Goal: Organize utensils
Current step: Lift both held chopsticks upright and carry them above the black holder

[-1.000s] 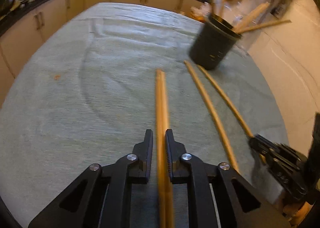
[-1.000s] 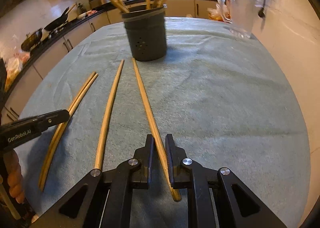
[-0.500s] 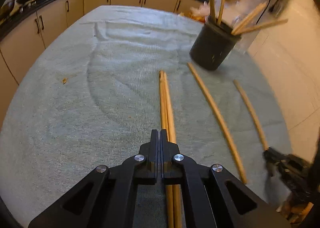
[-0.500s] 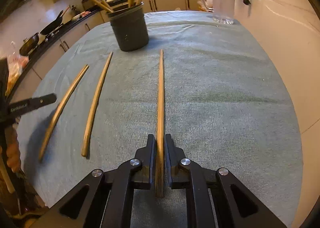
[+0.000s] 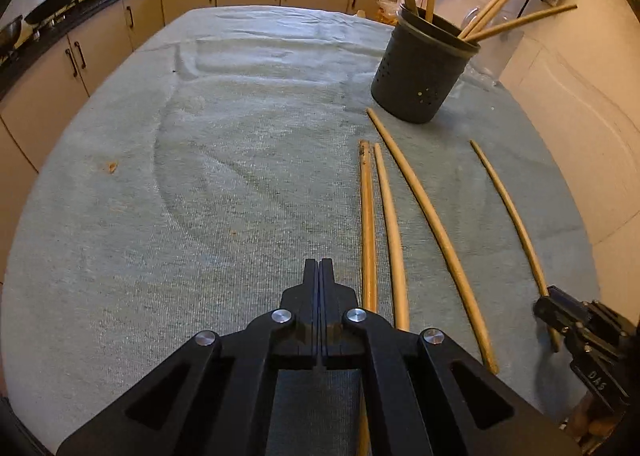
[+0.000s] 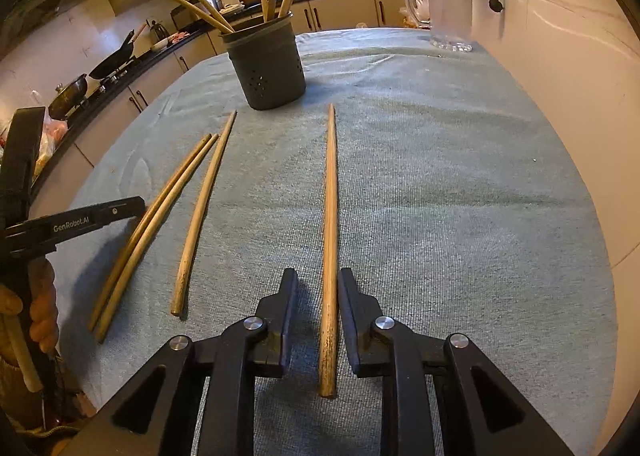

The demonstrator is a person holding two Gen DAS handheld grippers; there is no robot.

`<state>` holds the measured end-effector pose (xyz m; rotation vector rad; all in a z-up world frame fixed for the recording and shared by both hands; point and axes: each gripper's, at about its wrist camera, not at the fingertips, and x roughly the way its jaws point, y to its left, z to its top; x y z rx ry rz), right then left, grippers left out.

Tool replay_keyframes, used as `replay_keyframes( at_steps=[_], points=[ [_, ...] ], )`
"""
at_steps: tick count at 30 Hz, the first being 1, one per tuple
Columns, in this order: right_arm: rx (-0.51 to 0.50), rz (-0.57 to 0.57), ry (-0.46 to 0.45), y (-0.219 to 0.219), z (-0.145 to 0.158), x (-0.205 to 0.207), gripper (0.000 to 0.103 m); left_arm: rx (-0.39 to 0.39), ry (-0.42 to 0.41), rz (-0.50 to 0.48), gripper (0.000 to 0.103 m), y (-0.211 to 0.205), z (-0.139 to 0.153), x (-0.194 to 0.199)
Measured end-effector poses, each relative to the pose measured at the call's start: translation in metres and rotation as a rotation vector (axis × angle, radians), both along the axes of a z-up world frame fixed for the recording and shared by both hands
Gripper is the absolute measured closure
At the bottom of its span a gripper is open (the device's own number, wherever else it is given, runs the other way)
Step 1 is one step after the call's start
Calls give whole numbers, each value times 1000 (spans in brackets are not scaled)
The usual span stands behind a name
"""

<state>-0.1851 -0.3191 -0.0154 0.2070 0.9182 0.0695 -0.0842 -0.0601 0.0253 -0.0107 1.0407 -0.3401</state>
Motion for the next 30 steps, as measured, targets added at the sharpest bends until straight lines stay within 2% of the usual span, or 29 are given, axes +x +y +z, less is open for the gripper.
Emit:
replay_keyframes(
  at_steps=[5, 8, 12, 14, 21, 24, 25, 27, 29, 30],
  points=[
    [-11, 32, -17, 8, 0, -1, 60, -41, -37, -37, 103, -8, 8, -1],
    [-70, 45, -26, 19, 0, -1, 57, -46, -43, -76, 102, -19, 12, 0],
    [-88, 46, -30, 20, 0, -1, 56, 9, -31, -102, 102, -32, 0, 8],
    [-71, 45, -30, 17, 0, 0, 56, 9, -16, -106, 96, -34, -4, 13],
    [-78, 48, -35, 17, 0, 0, 56, 57, -17, -122, 96, -47, -7, 26],
    [-74, 46, -36, 18, 0, 0, 56, 35, 4, -93, 96, -44, -8, 35],
    [-68, 44, -34, 17, 0, 0, 56, 25, 13, -79, 96, -41, -8, 37],
    [-66, 29, -27, 14, 0, 0, 64, 28, 22, -54, 96, -35, -7, 38],
    [-59, 8, -15, 8, 0, 0, 82, 33, 36, -30, 96, -25, -7, 35],
    [-27, 7, -5, 3, 0, 0, 82, 32, 49, -22, 96, -19, -6, 32]
  ],
)
